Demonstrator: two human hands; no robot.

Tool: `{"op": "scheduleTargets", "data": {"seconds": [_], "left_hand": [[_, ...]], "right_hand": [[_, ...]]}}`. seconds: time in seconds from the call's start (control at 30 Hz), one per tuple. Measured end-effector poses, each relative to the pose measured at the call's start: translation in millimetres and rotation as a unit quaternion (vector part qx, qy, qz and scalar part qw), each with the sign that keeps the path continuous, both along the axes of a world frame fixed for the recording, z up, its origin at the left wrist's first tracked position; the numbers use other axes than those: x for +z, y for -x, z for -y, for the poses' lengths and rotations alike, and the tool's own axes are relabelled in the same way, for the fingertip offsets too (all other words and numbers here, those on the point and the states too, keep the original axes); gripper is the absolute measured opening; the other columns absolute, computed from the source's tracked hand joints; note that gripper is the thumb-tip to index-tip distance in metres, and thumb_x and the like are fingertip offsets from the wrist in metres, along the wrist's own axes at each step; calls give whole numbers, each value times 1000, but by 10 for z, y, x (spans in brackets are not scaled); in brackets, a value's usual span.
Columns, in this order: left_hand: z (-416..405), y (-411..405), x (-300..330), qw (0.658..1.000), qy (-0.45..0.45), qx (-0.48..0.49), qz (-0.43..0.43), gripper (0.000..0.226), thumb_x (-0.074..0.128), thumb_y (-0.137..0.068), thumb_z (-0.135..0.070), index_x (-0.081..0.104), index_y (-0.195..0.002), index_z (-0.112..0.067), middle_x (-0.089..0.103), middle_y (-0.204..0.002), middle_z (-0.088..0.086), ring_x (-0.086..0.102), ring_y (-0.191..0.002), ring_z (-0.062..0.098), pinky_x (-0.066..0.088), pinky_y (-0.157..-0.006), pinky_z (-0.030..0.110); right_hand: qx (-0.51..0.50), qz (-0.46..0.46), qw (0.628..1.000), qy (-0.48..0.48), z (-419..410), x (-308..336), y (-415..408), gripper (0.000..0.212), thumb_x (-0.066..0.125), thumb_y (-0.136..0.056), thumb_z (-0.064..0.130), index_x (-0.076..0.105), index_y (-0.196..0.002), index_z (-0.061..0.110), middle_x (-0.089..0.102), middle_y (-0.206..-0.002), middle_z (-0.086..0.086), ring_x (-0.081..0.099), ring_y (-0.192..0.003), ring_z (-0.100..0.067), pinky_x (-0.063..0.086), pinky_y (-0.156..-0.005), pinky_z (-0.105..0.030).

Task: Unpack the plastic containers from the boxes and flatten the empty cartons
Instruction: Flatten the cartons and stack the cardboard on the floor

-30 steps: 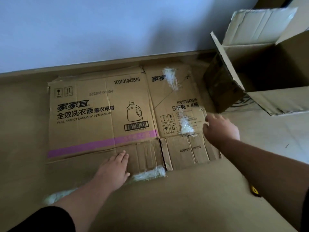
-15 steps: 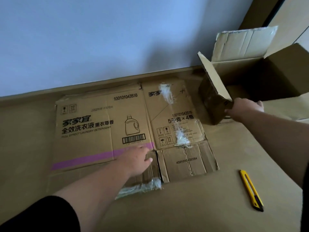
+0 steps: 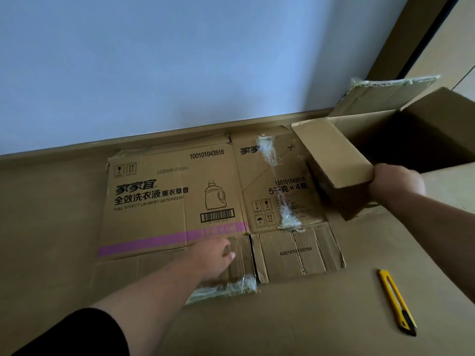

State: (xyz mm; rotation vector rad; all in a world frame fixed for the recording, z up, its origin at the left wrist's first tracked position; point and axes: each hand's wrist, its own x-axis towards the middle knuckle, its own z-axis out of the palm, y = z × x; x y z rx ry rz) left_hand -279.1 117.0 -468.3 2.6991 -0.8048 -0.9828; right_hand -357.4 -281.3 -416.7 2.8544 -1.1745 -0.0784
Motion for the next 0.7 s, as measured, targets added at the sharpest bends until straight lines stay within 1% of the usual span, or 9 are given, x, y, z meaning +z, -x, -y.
{"op": "scheduleTargets", "data": {"seconds": [0.13,0.23,0.33,0.4,0.47,0.53,0.6,0.67,0.7], "left_hand": [[-34,-66,98,1000,17,-2,3,32,46,-100,-42,59,-118,-19,64,-108,-1,62,-97,15,53,-81,29],[-59,-128,206,999,42,8,0,30,45,-101,-40,59,-117,-18,64,-108,3,63,-95,17,53,-83,34],[-104,-206,319,997,70,35,11,32,44,-101,-40,60,-116,-16,65,-102,5,56,-76,12,47,-71,30],[-158,-271,383,994,85,66,3,32,42,-102,-41,60,-117,-19,65,-103,2,57,-81,12,48,-76,31],[-247,-326,478,988,111,105,-11,35,40,-102,-45,57,-124,-23,64,-113,-1,59,-96,14,50,-85,33],[-354,-391,551,981,129,147,-17,41,36,-102,-49,54,-130,-25,61,-124,0,57,-107,16,49,-91,34],[-494,-470,570,965,155,208,-28,48,32,-102,-53,50,-137,-26,57,-136,3,54,-120,21,44,-102,38],[-689,-576,537,930,198,305,-58,57,32,-98,-63,45,-143,-30,53,-141,6,50,-130,28,36,-107,44],[-791,-631,521,896,240,365,-84,61,34,-94,-69,45,-142,-33,55,-140,8,52,-127,31,36,-107,47]], "right_hand": [[-4,59,998,-18,-113,485,-37,11,62,-79,9,55,-75,17,58,-66,-5,58,-65,-28,56,-72,-46],[-9,131,990,-54,-224,898,-84,9,63,-75,7,57,-79,13,58,-71,-8,59,-75,-34,54,-67,-43],[1,218,972,-89,-406,1249,-121,4,60,-83,12,59,-80,12,59,-73,-9,56,-74,-35,45,-60,-35],[0,286,950,-125,-601,1426,-160,19,61,-91,24,57,-76,12,61,-72,-8,55,-70,-33,43,-59,-36],[-30,363,907,-213,-835,1548,-228,27,61,-93,37,60,-76,17,65,-77,-8,62,-78,-36,51,-69,-42],[-65,434,834,-334,-1070,1614,-307,23,64,-89,47,65,-80,26,69,-85,-2,68,-87,-31,57,-81,-48],[-78,475,753,-448,-1263,1612,-402,15,67,-87,46,69,-91,32,73,-99,1,69,-96,-27,55,-88,-52],[-84,482,686,-538,-1460,1551,-482,20,69,-88,40,70,-104,29,74,-109,1,69,-101,-26,54,-88,-49],[-92,475,666,-568,-1566,1501,-501,24,69,-88,39,70,-109,27,74,-111,0,70,-101,-26,55,-87,-47]]}}
